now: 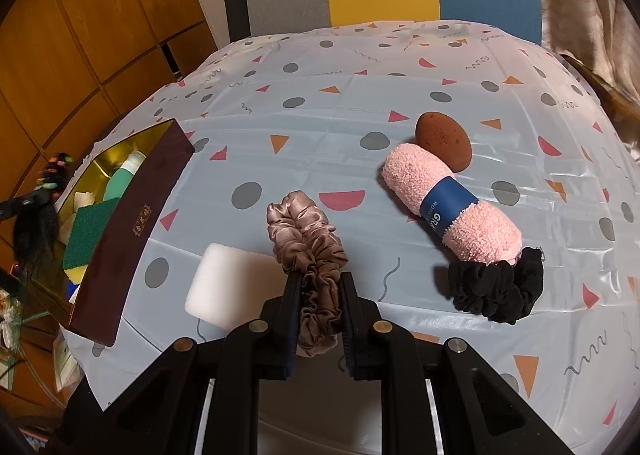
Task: Organize soft objects
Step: 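Carry the hair toward the tray with left gripper while right gripper grasps pink satin scrunchie, then lower the hair into the tray and open the left gripper, then carry the pink satin scrunchie into the tray and open the right gripper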
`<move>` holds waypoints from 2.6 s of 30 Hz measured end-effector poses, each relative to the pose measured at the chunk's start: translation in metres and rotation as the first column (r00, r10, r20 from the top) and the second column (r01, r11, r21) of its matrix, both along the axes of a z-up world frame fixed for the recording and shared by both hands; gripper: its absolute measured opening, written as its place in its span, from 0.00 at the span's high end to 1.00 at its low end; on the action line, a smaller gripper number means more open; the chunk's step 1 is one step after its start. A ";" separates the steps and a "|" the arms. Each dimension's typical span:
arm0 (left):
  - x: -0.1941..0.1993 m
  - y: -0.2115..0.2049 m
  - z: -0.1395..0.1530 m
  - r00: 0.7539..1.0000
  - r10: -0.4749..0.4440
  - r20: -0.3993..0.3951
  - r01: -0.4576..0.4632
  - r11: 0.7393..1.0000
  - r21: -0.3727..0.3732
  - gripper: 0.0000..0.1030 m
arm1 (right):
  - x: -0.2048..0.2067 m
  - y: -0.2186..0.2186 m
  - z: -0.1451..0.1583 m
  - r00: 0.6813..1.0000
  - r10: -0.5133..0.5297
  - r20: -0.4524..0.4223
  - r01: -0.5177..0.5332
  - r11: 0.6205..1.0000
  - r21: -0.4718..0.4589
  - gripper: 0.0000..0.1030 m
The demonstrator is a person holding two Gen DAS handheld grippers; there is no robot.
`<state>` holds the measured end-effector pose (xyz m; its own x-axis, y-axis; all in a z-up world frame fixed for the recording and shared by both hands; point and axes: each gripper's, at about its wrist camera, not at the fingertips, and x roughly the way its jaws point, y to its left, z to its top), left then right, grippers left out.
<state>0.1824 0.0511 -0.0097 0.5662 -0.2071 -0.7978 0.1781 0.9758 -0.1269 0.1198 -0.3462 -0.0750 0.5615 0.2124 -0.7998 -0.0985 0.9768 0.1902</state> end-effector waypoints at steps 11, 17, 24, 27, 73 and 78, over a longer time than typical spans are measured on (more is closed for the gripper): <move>0.046 0.011 -0.033 0.994 0.098 -0.042 -0.095 0.994 0.062 0.82 | 0.001 0.004 -0.010 0.999 0.013 -0.031 -0.014 1.000 -0.028 0.82; 0.017 0.015 -0.023 0.991 0.134 -0.026 -0.134 0.991 -0.002 0.76 | 0.002 0.003 -0.011 0.999 0.008 -0.036 -0.010 0.999 -0.034 0.82; -0.032 0.001 -0.003 0.989 0.144 0.045 -0.144 0.990 0.003 0.74 | 0.002 0.006 -0.012 0.999 0.017 -0.039 -0.019 0.999 -0.046 0.82; -0.050 -0.008 0.004 0.989 0.130 0.070 -0.131 0.991 0.005 0.72 | 0.001 0.006 -0.011 0.999 0.018 -0.034 -0.019 0.999 -0.043 0.82; -0.113 -0.007 -0.011 0.994 0.091 0.054 -0.090 0.996 -0.021 0.71 | -0.023 0.009 0.004 0.995 -0.080 -0.058 0.084 0.995 0.059 0.82; -0.116 -0.003 -0.009 0.993 0.098 0.059 -0.096 0.995 -0.036 0.71 | -0.028 0.013 0.017 0.997 -0.078 -0.026 0.080 0.991 0.103 0.82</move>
<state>0.0666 0.0483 -0.0191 0.6321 -0.1745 -0.7550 0.0913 0.9843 -0.1510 0.0918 -0.3331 -0.0580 0.5623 0.2509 -0.7879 -0.0166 0.9561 0.2927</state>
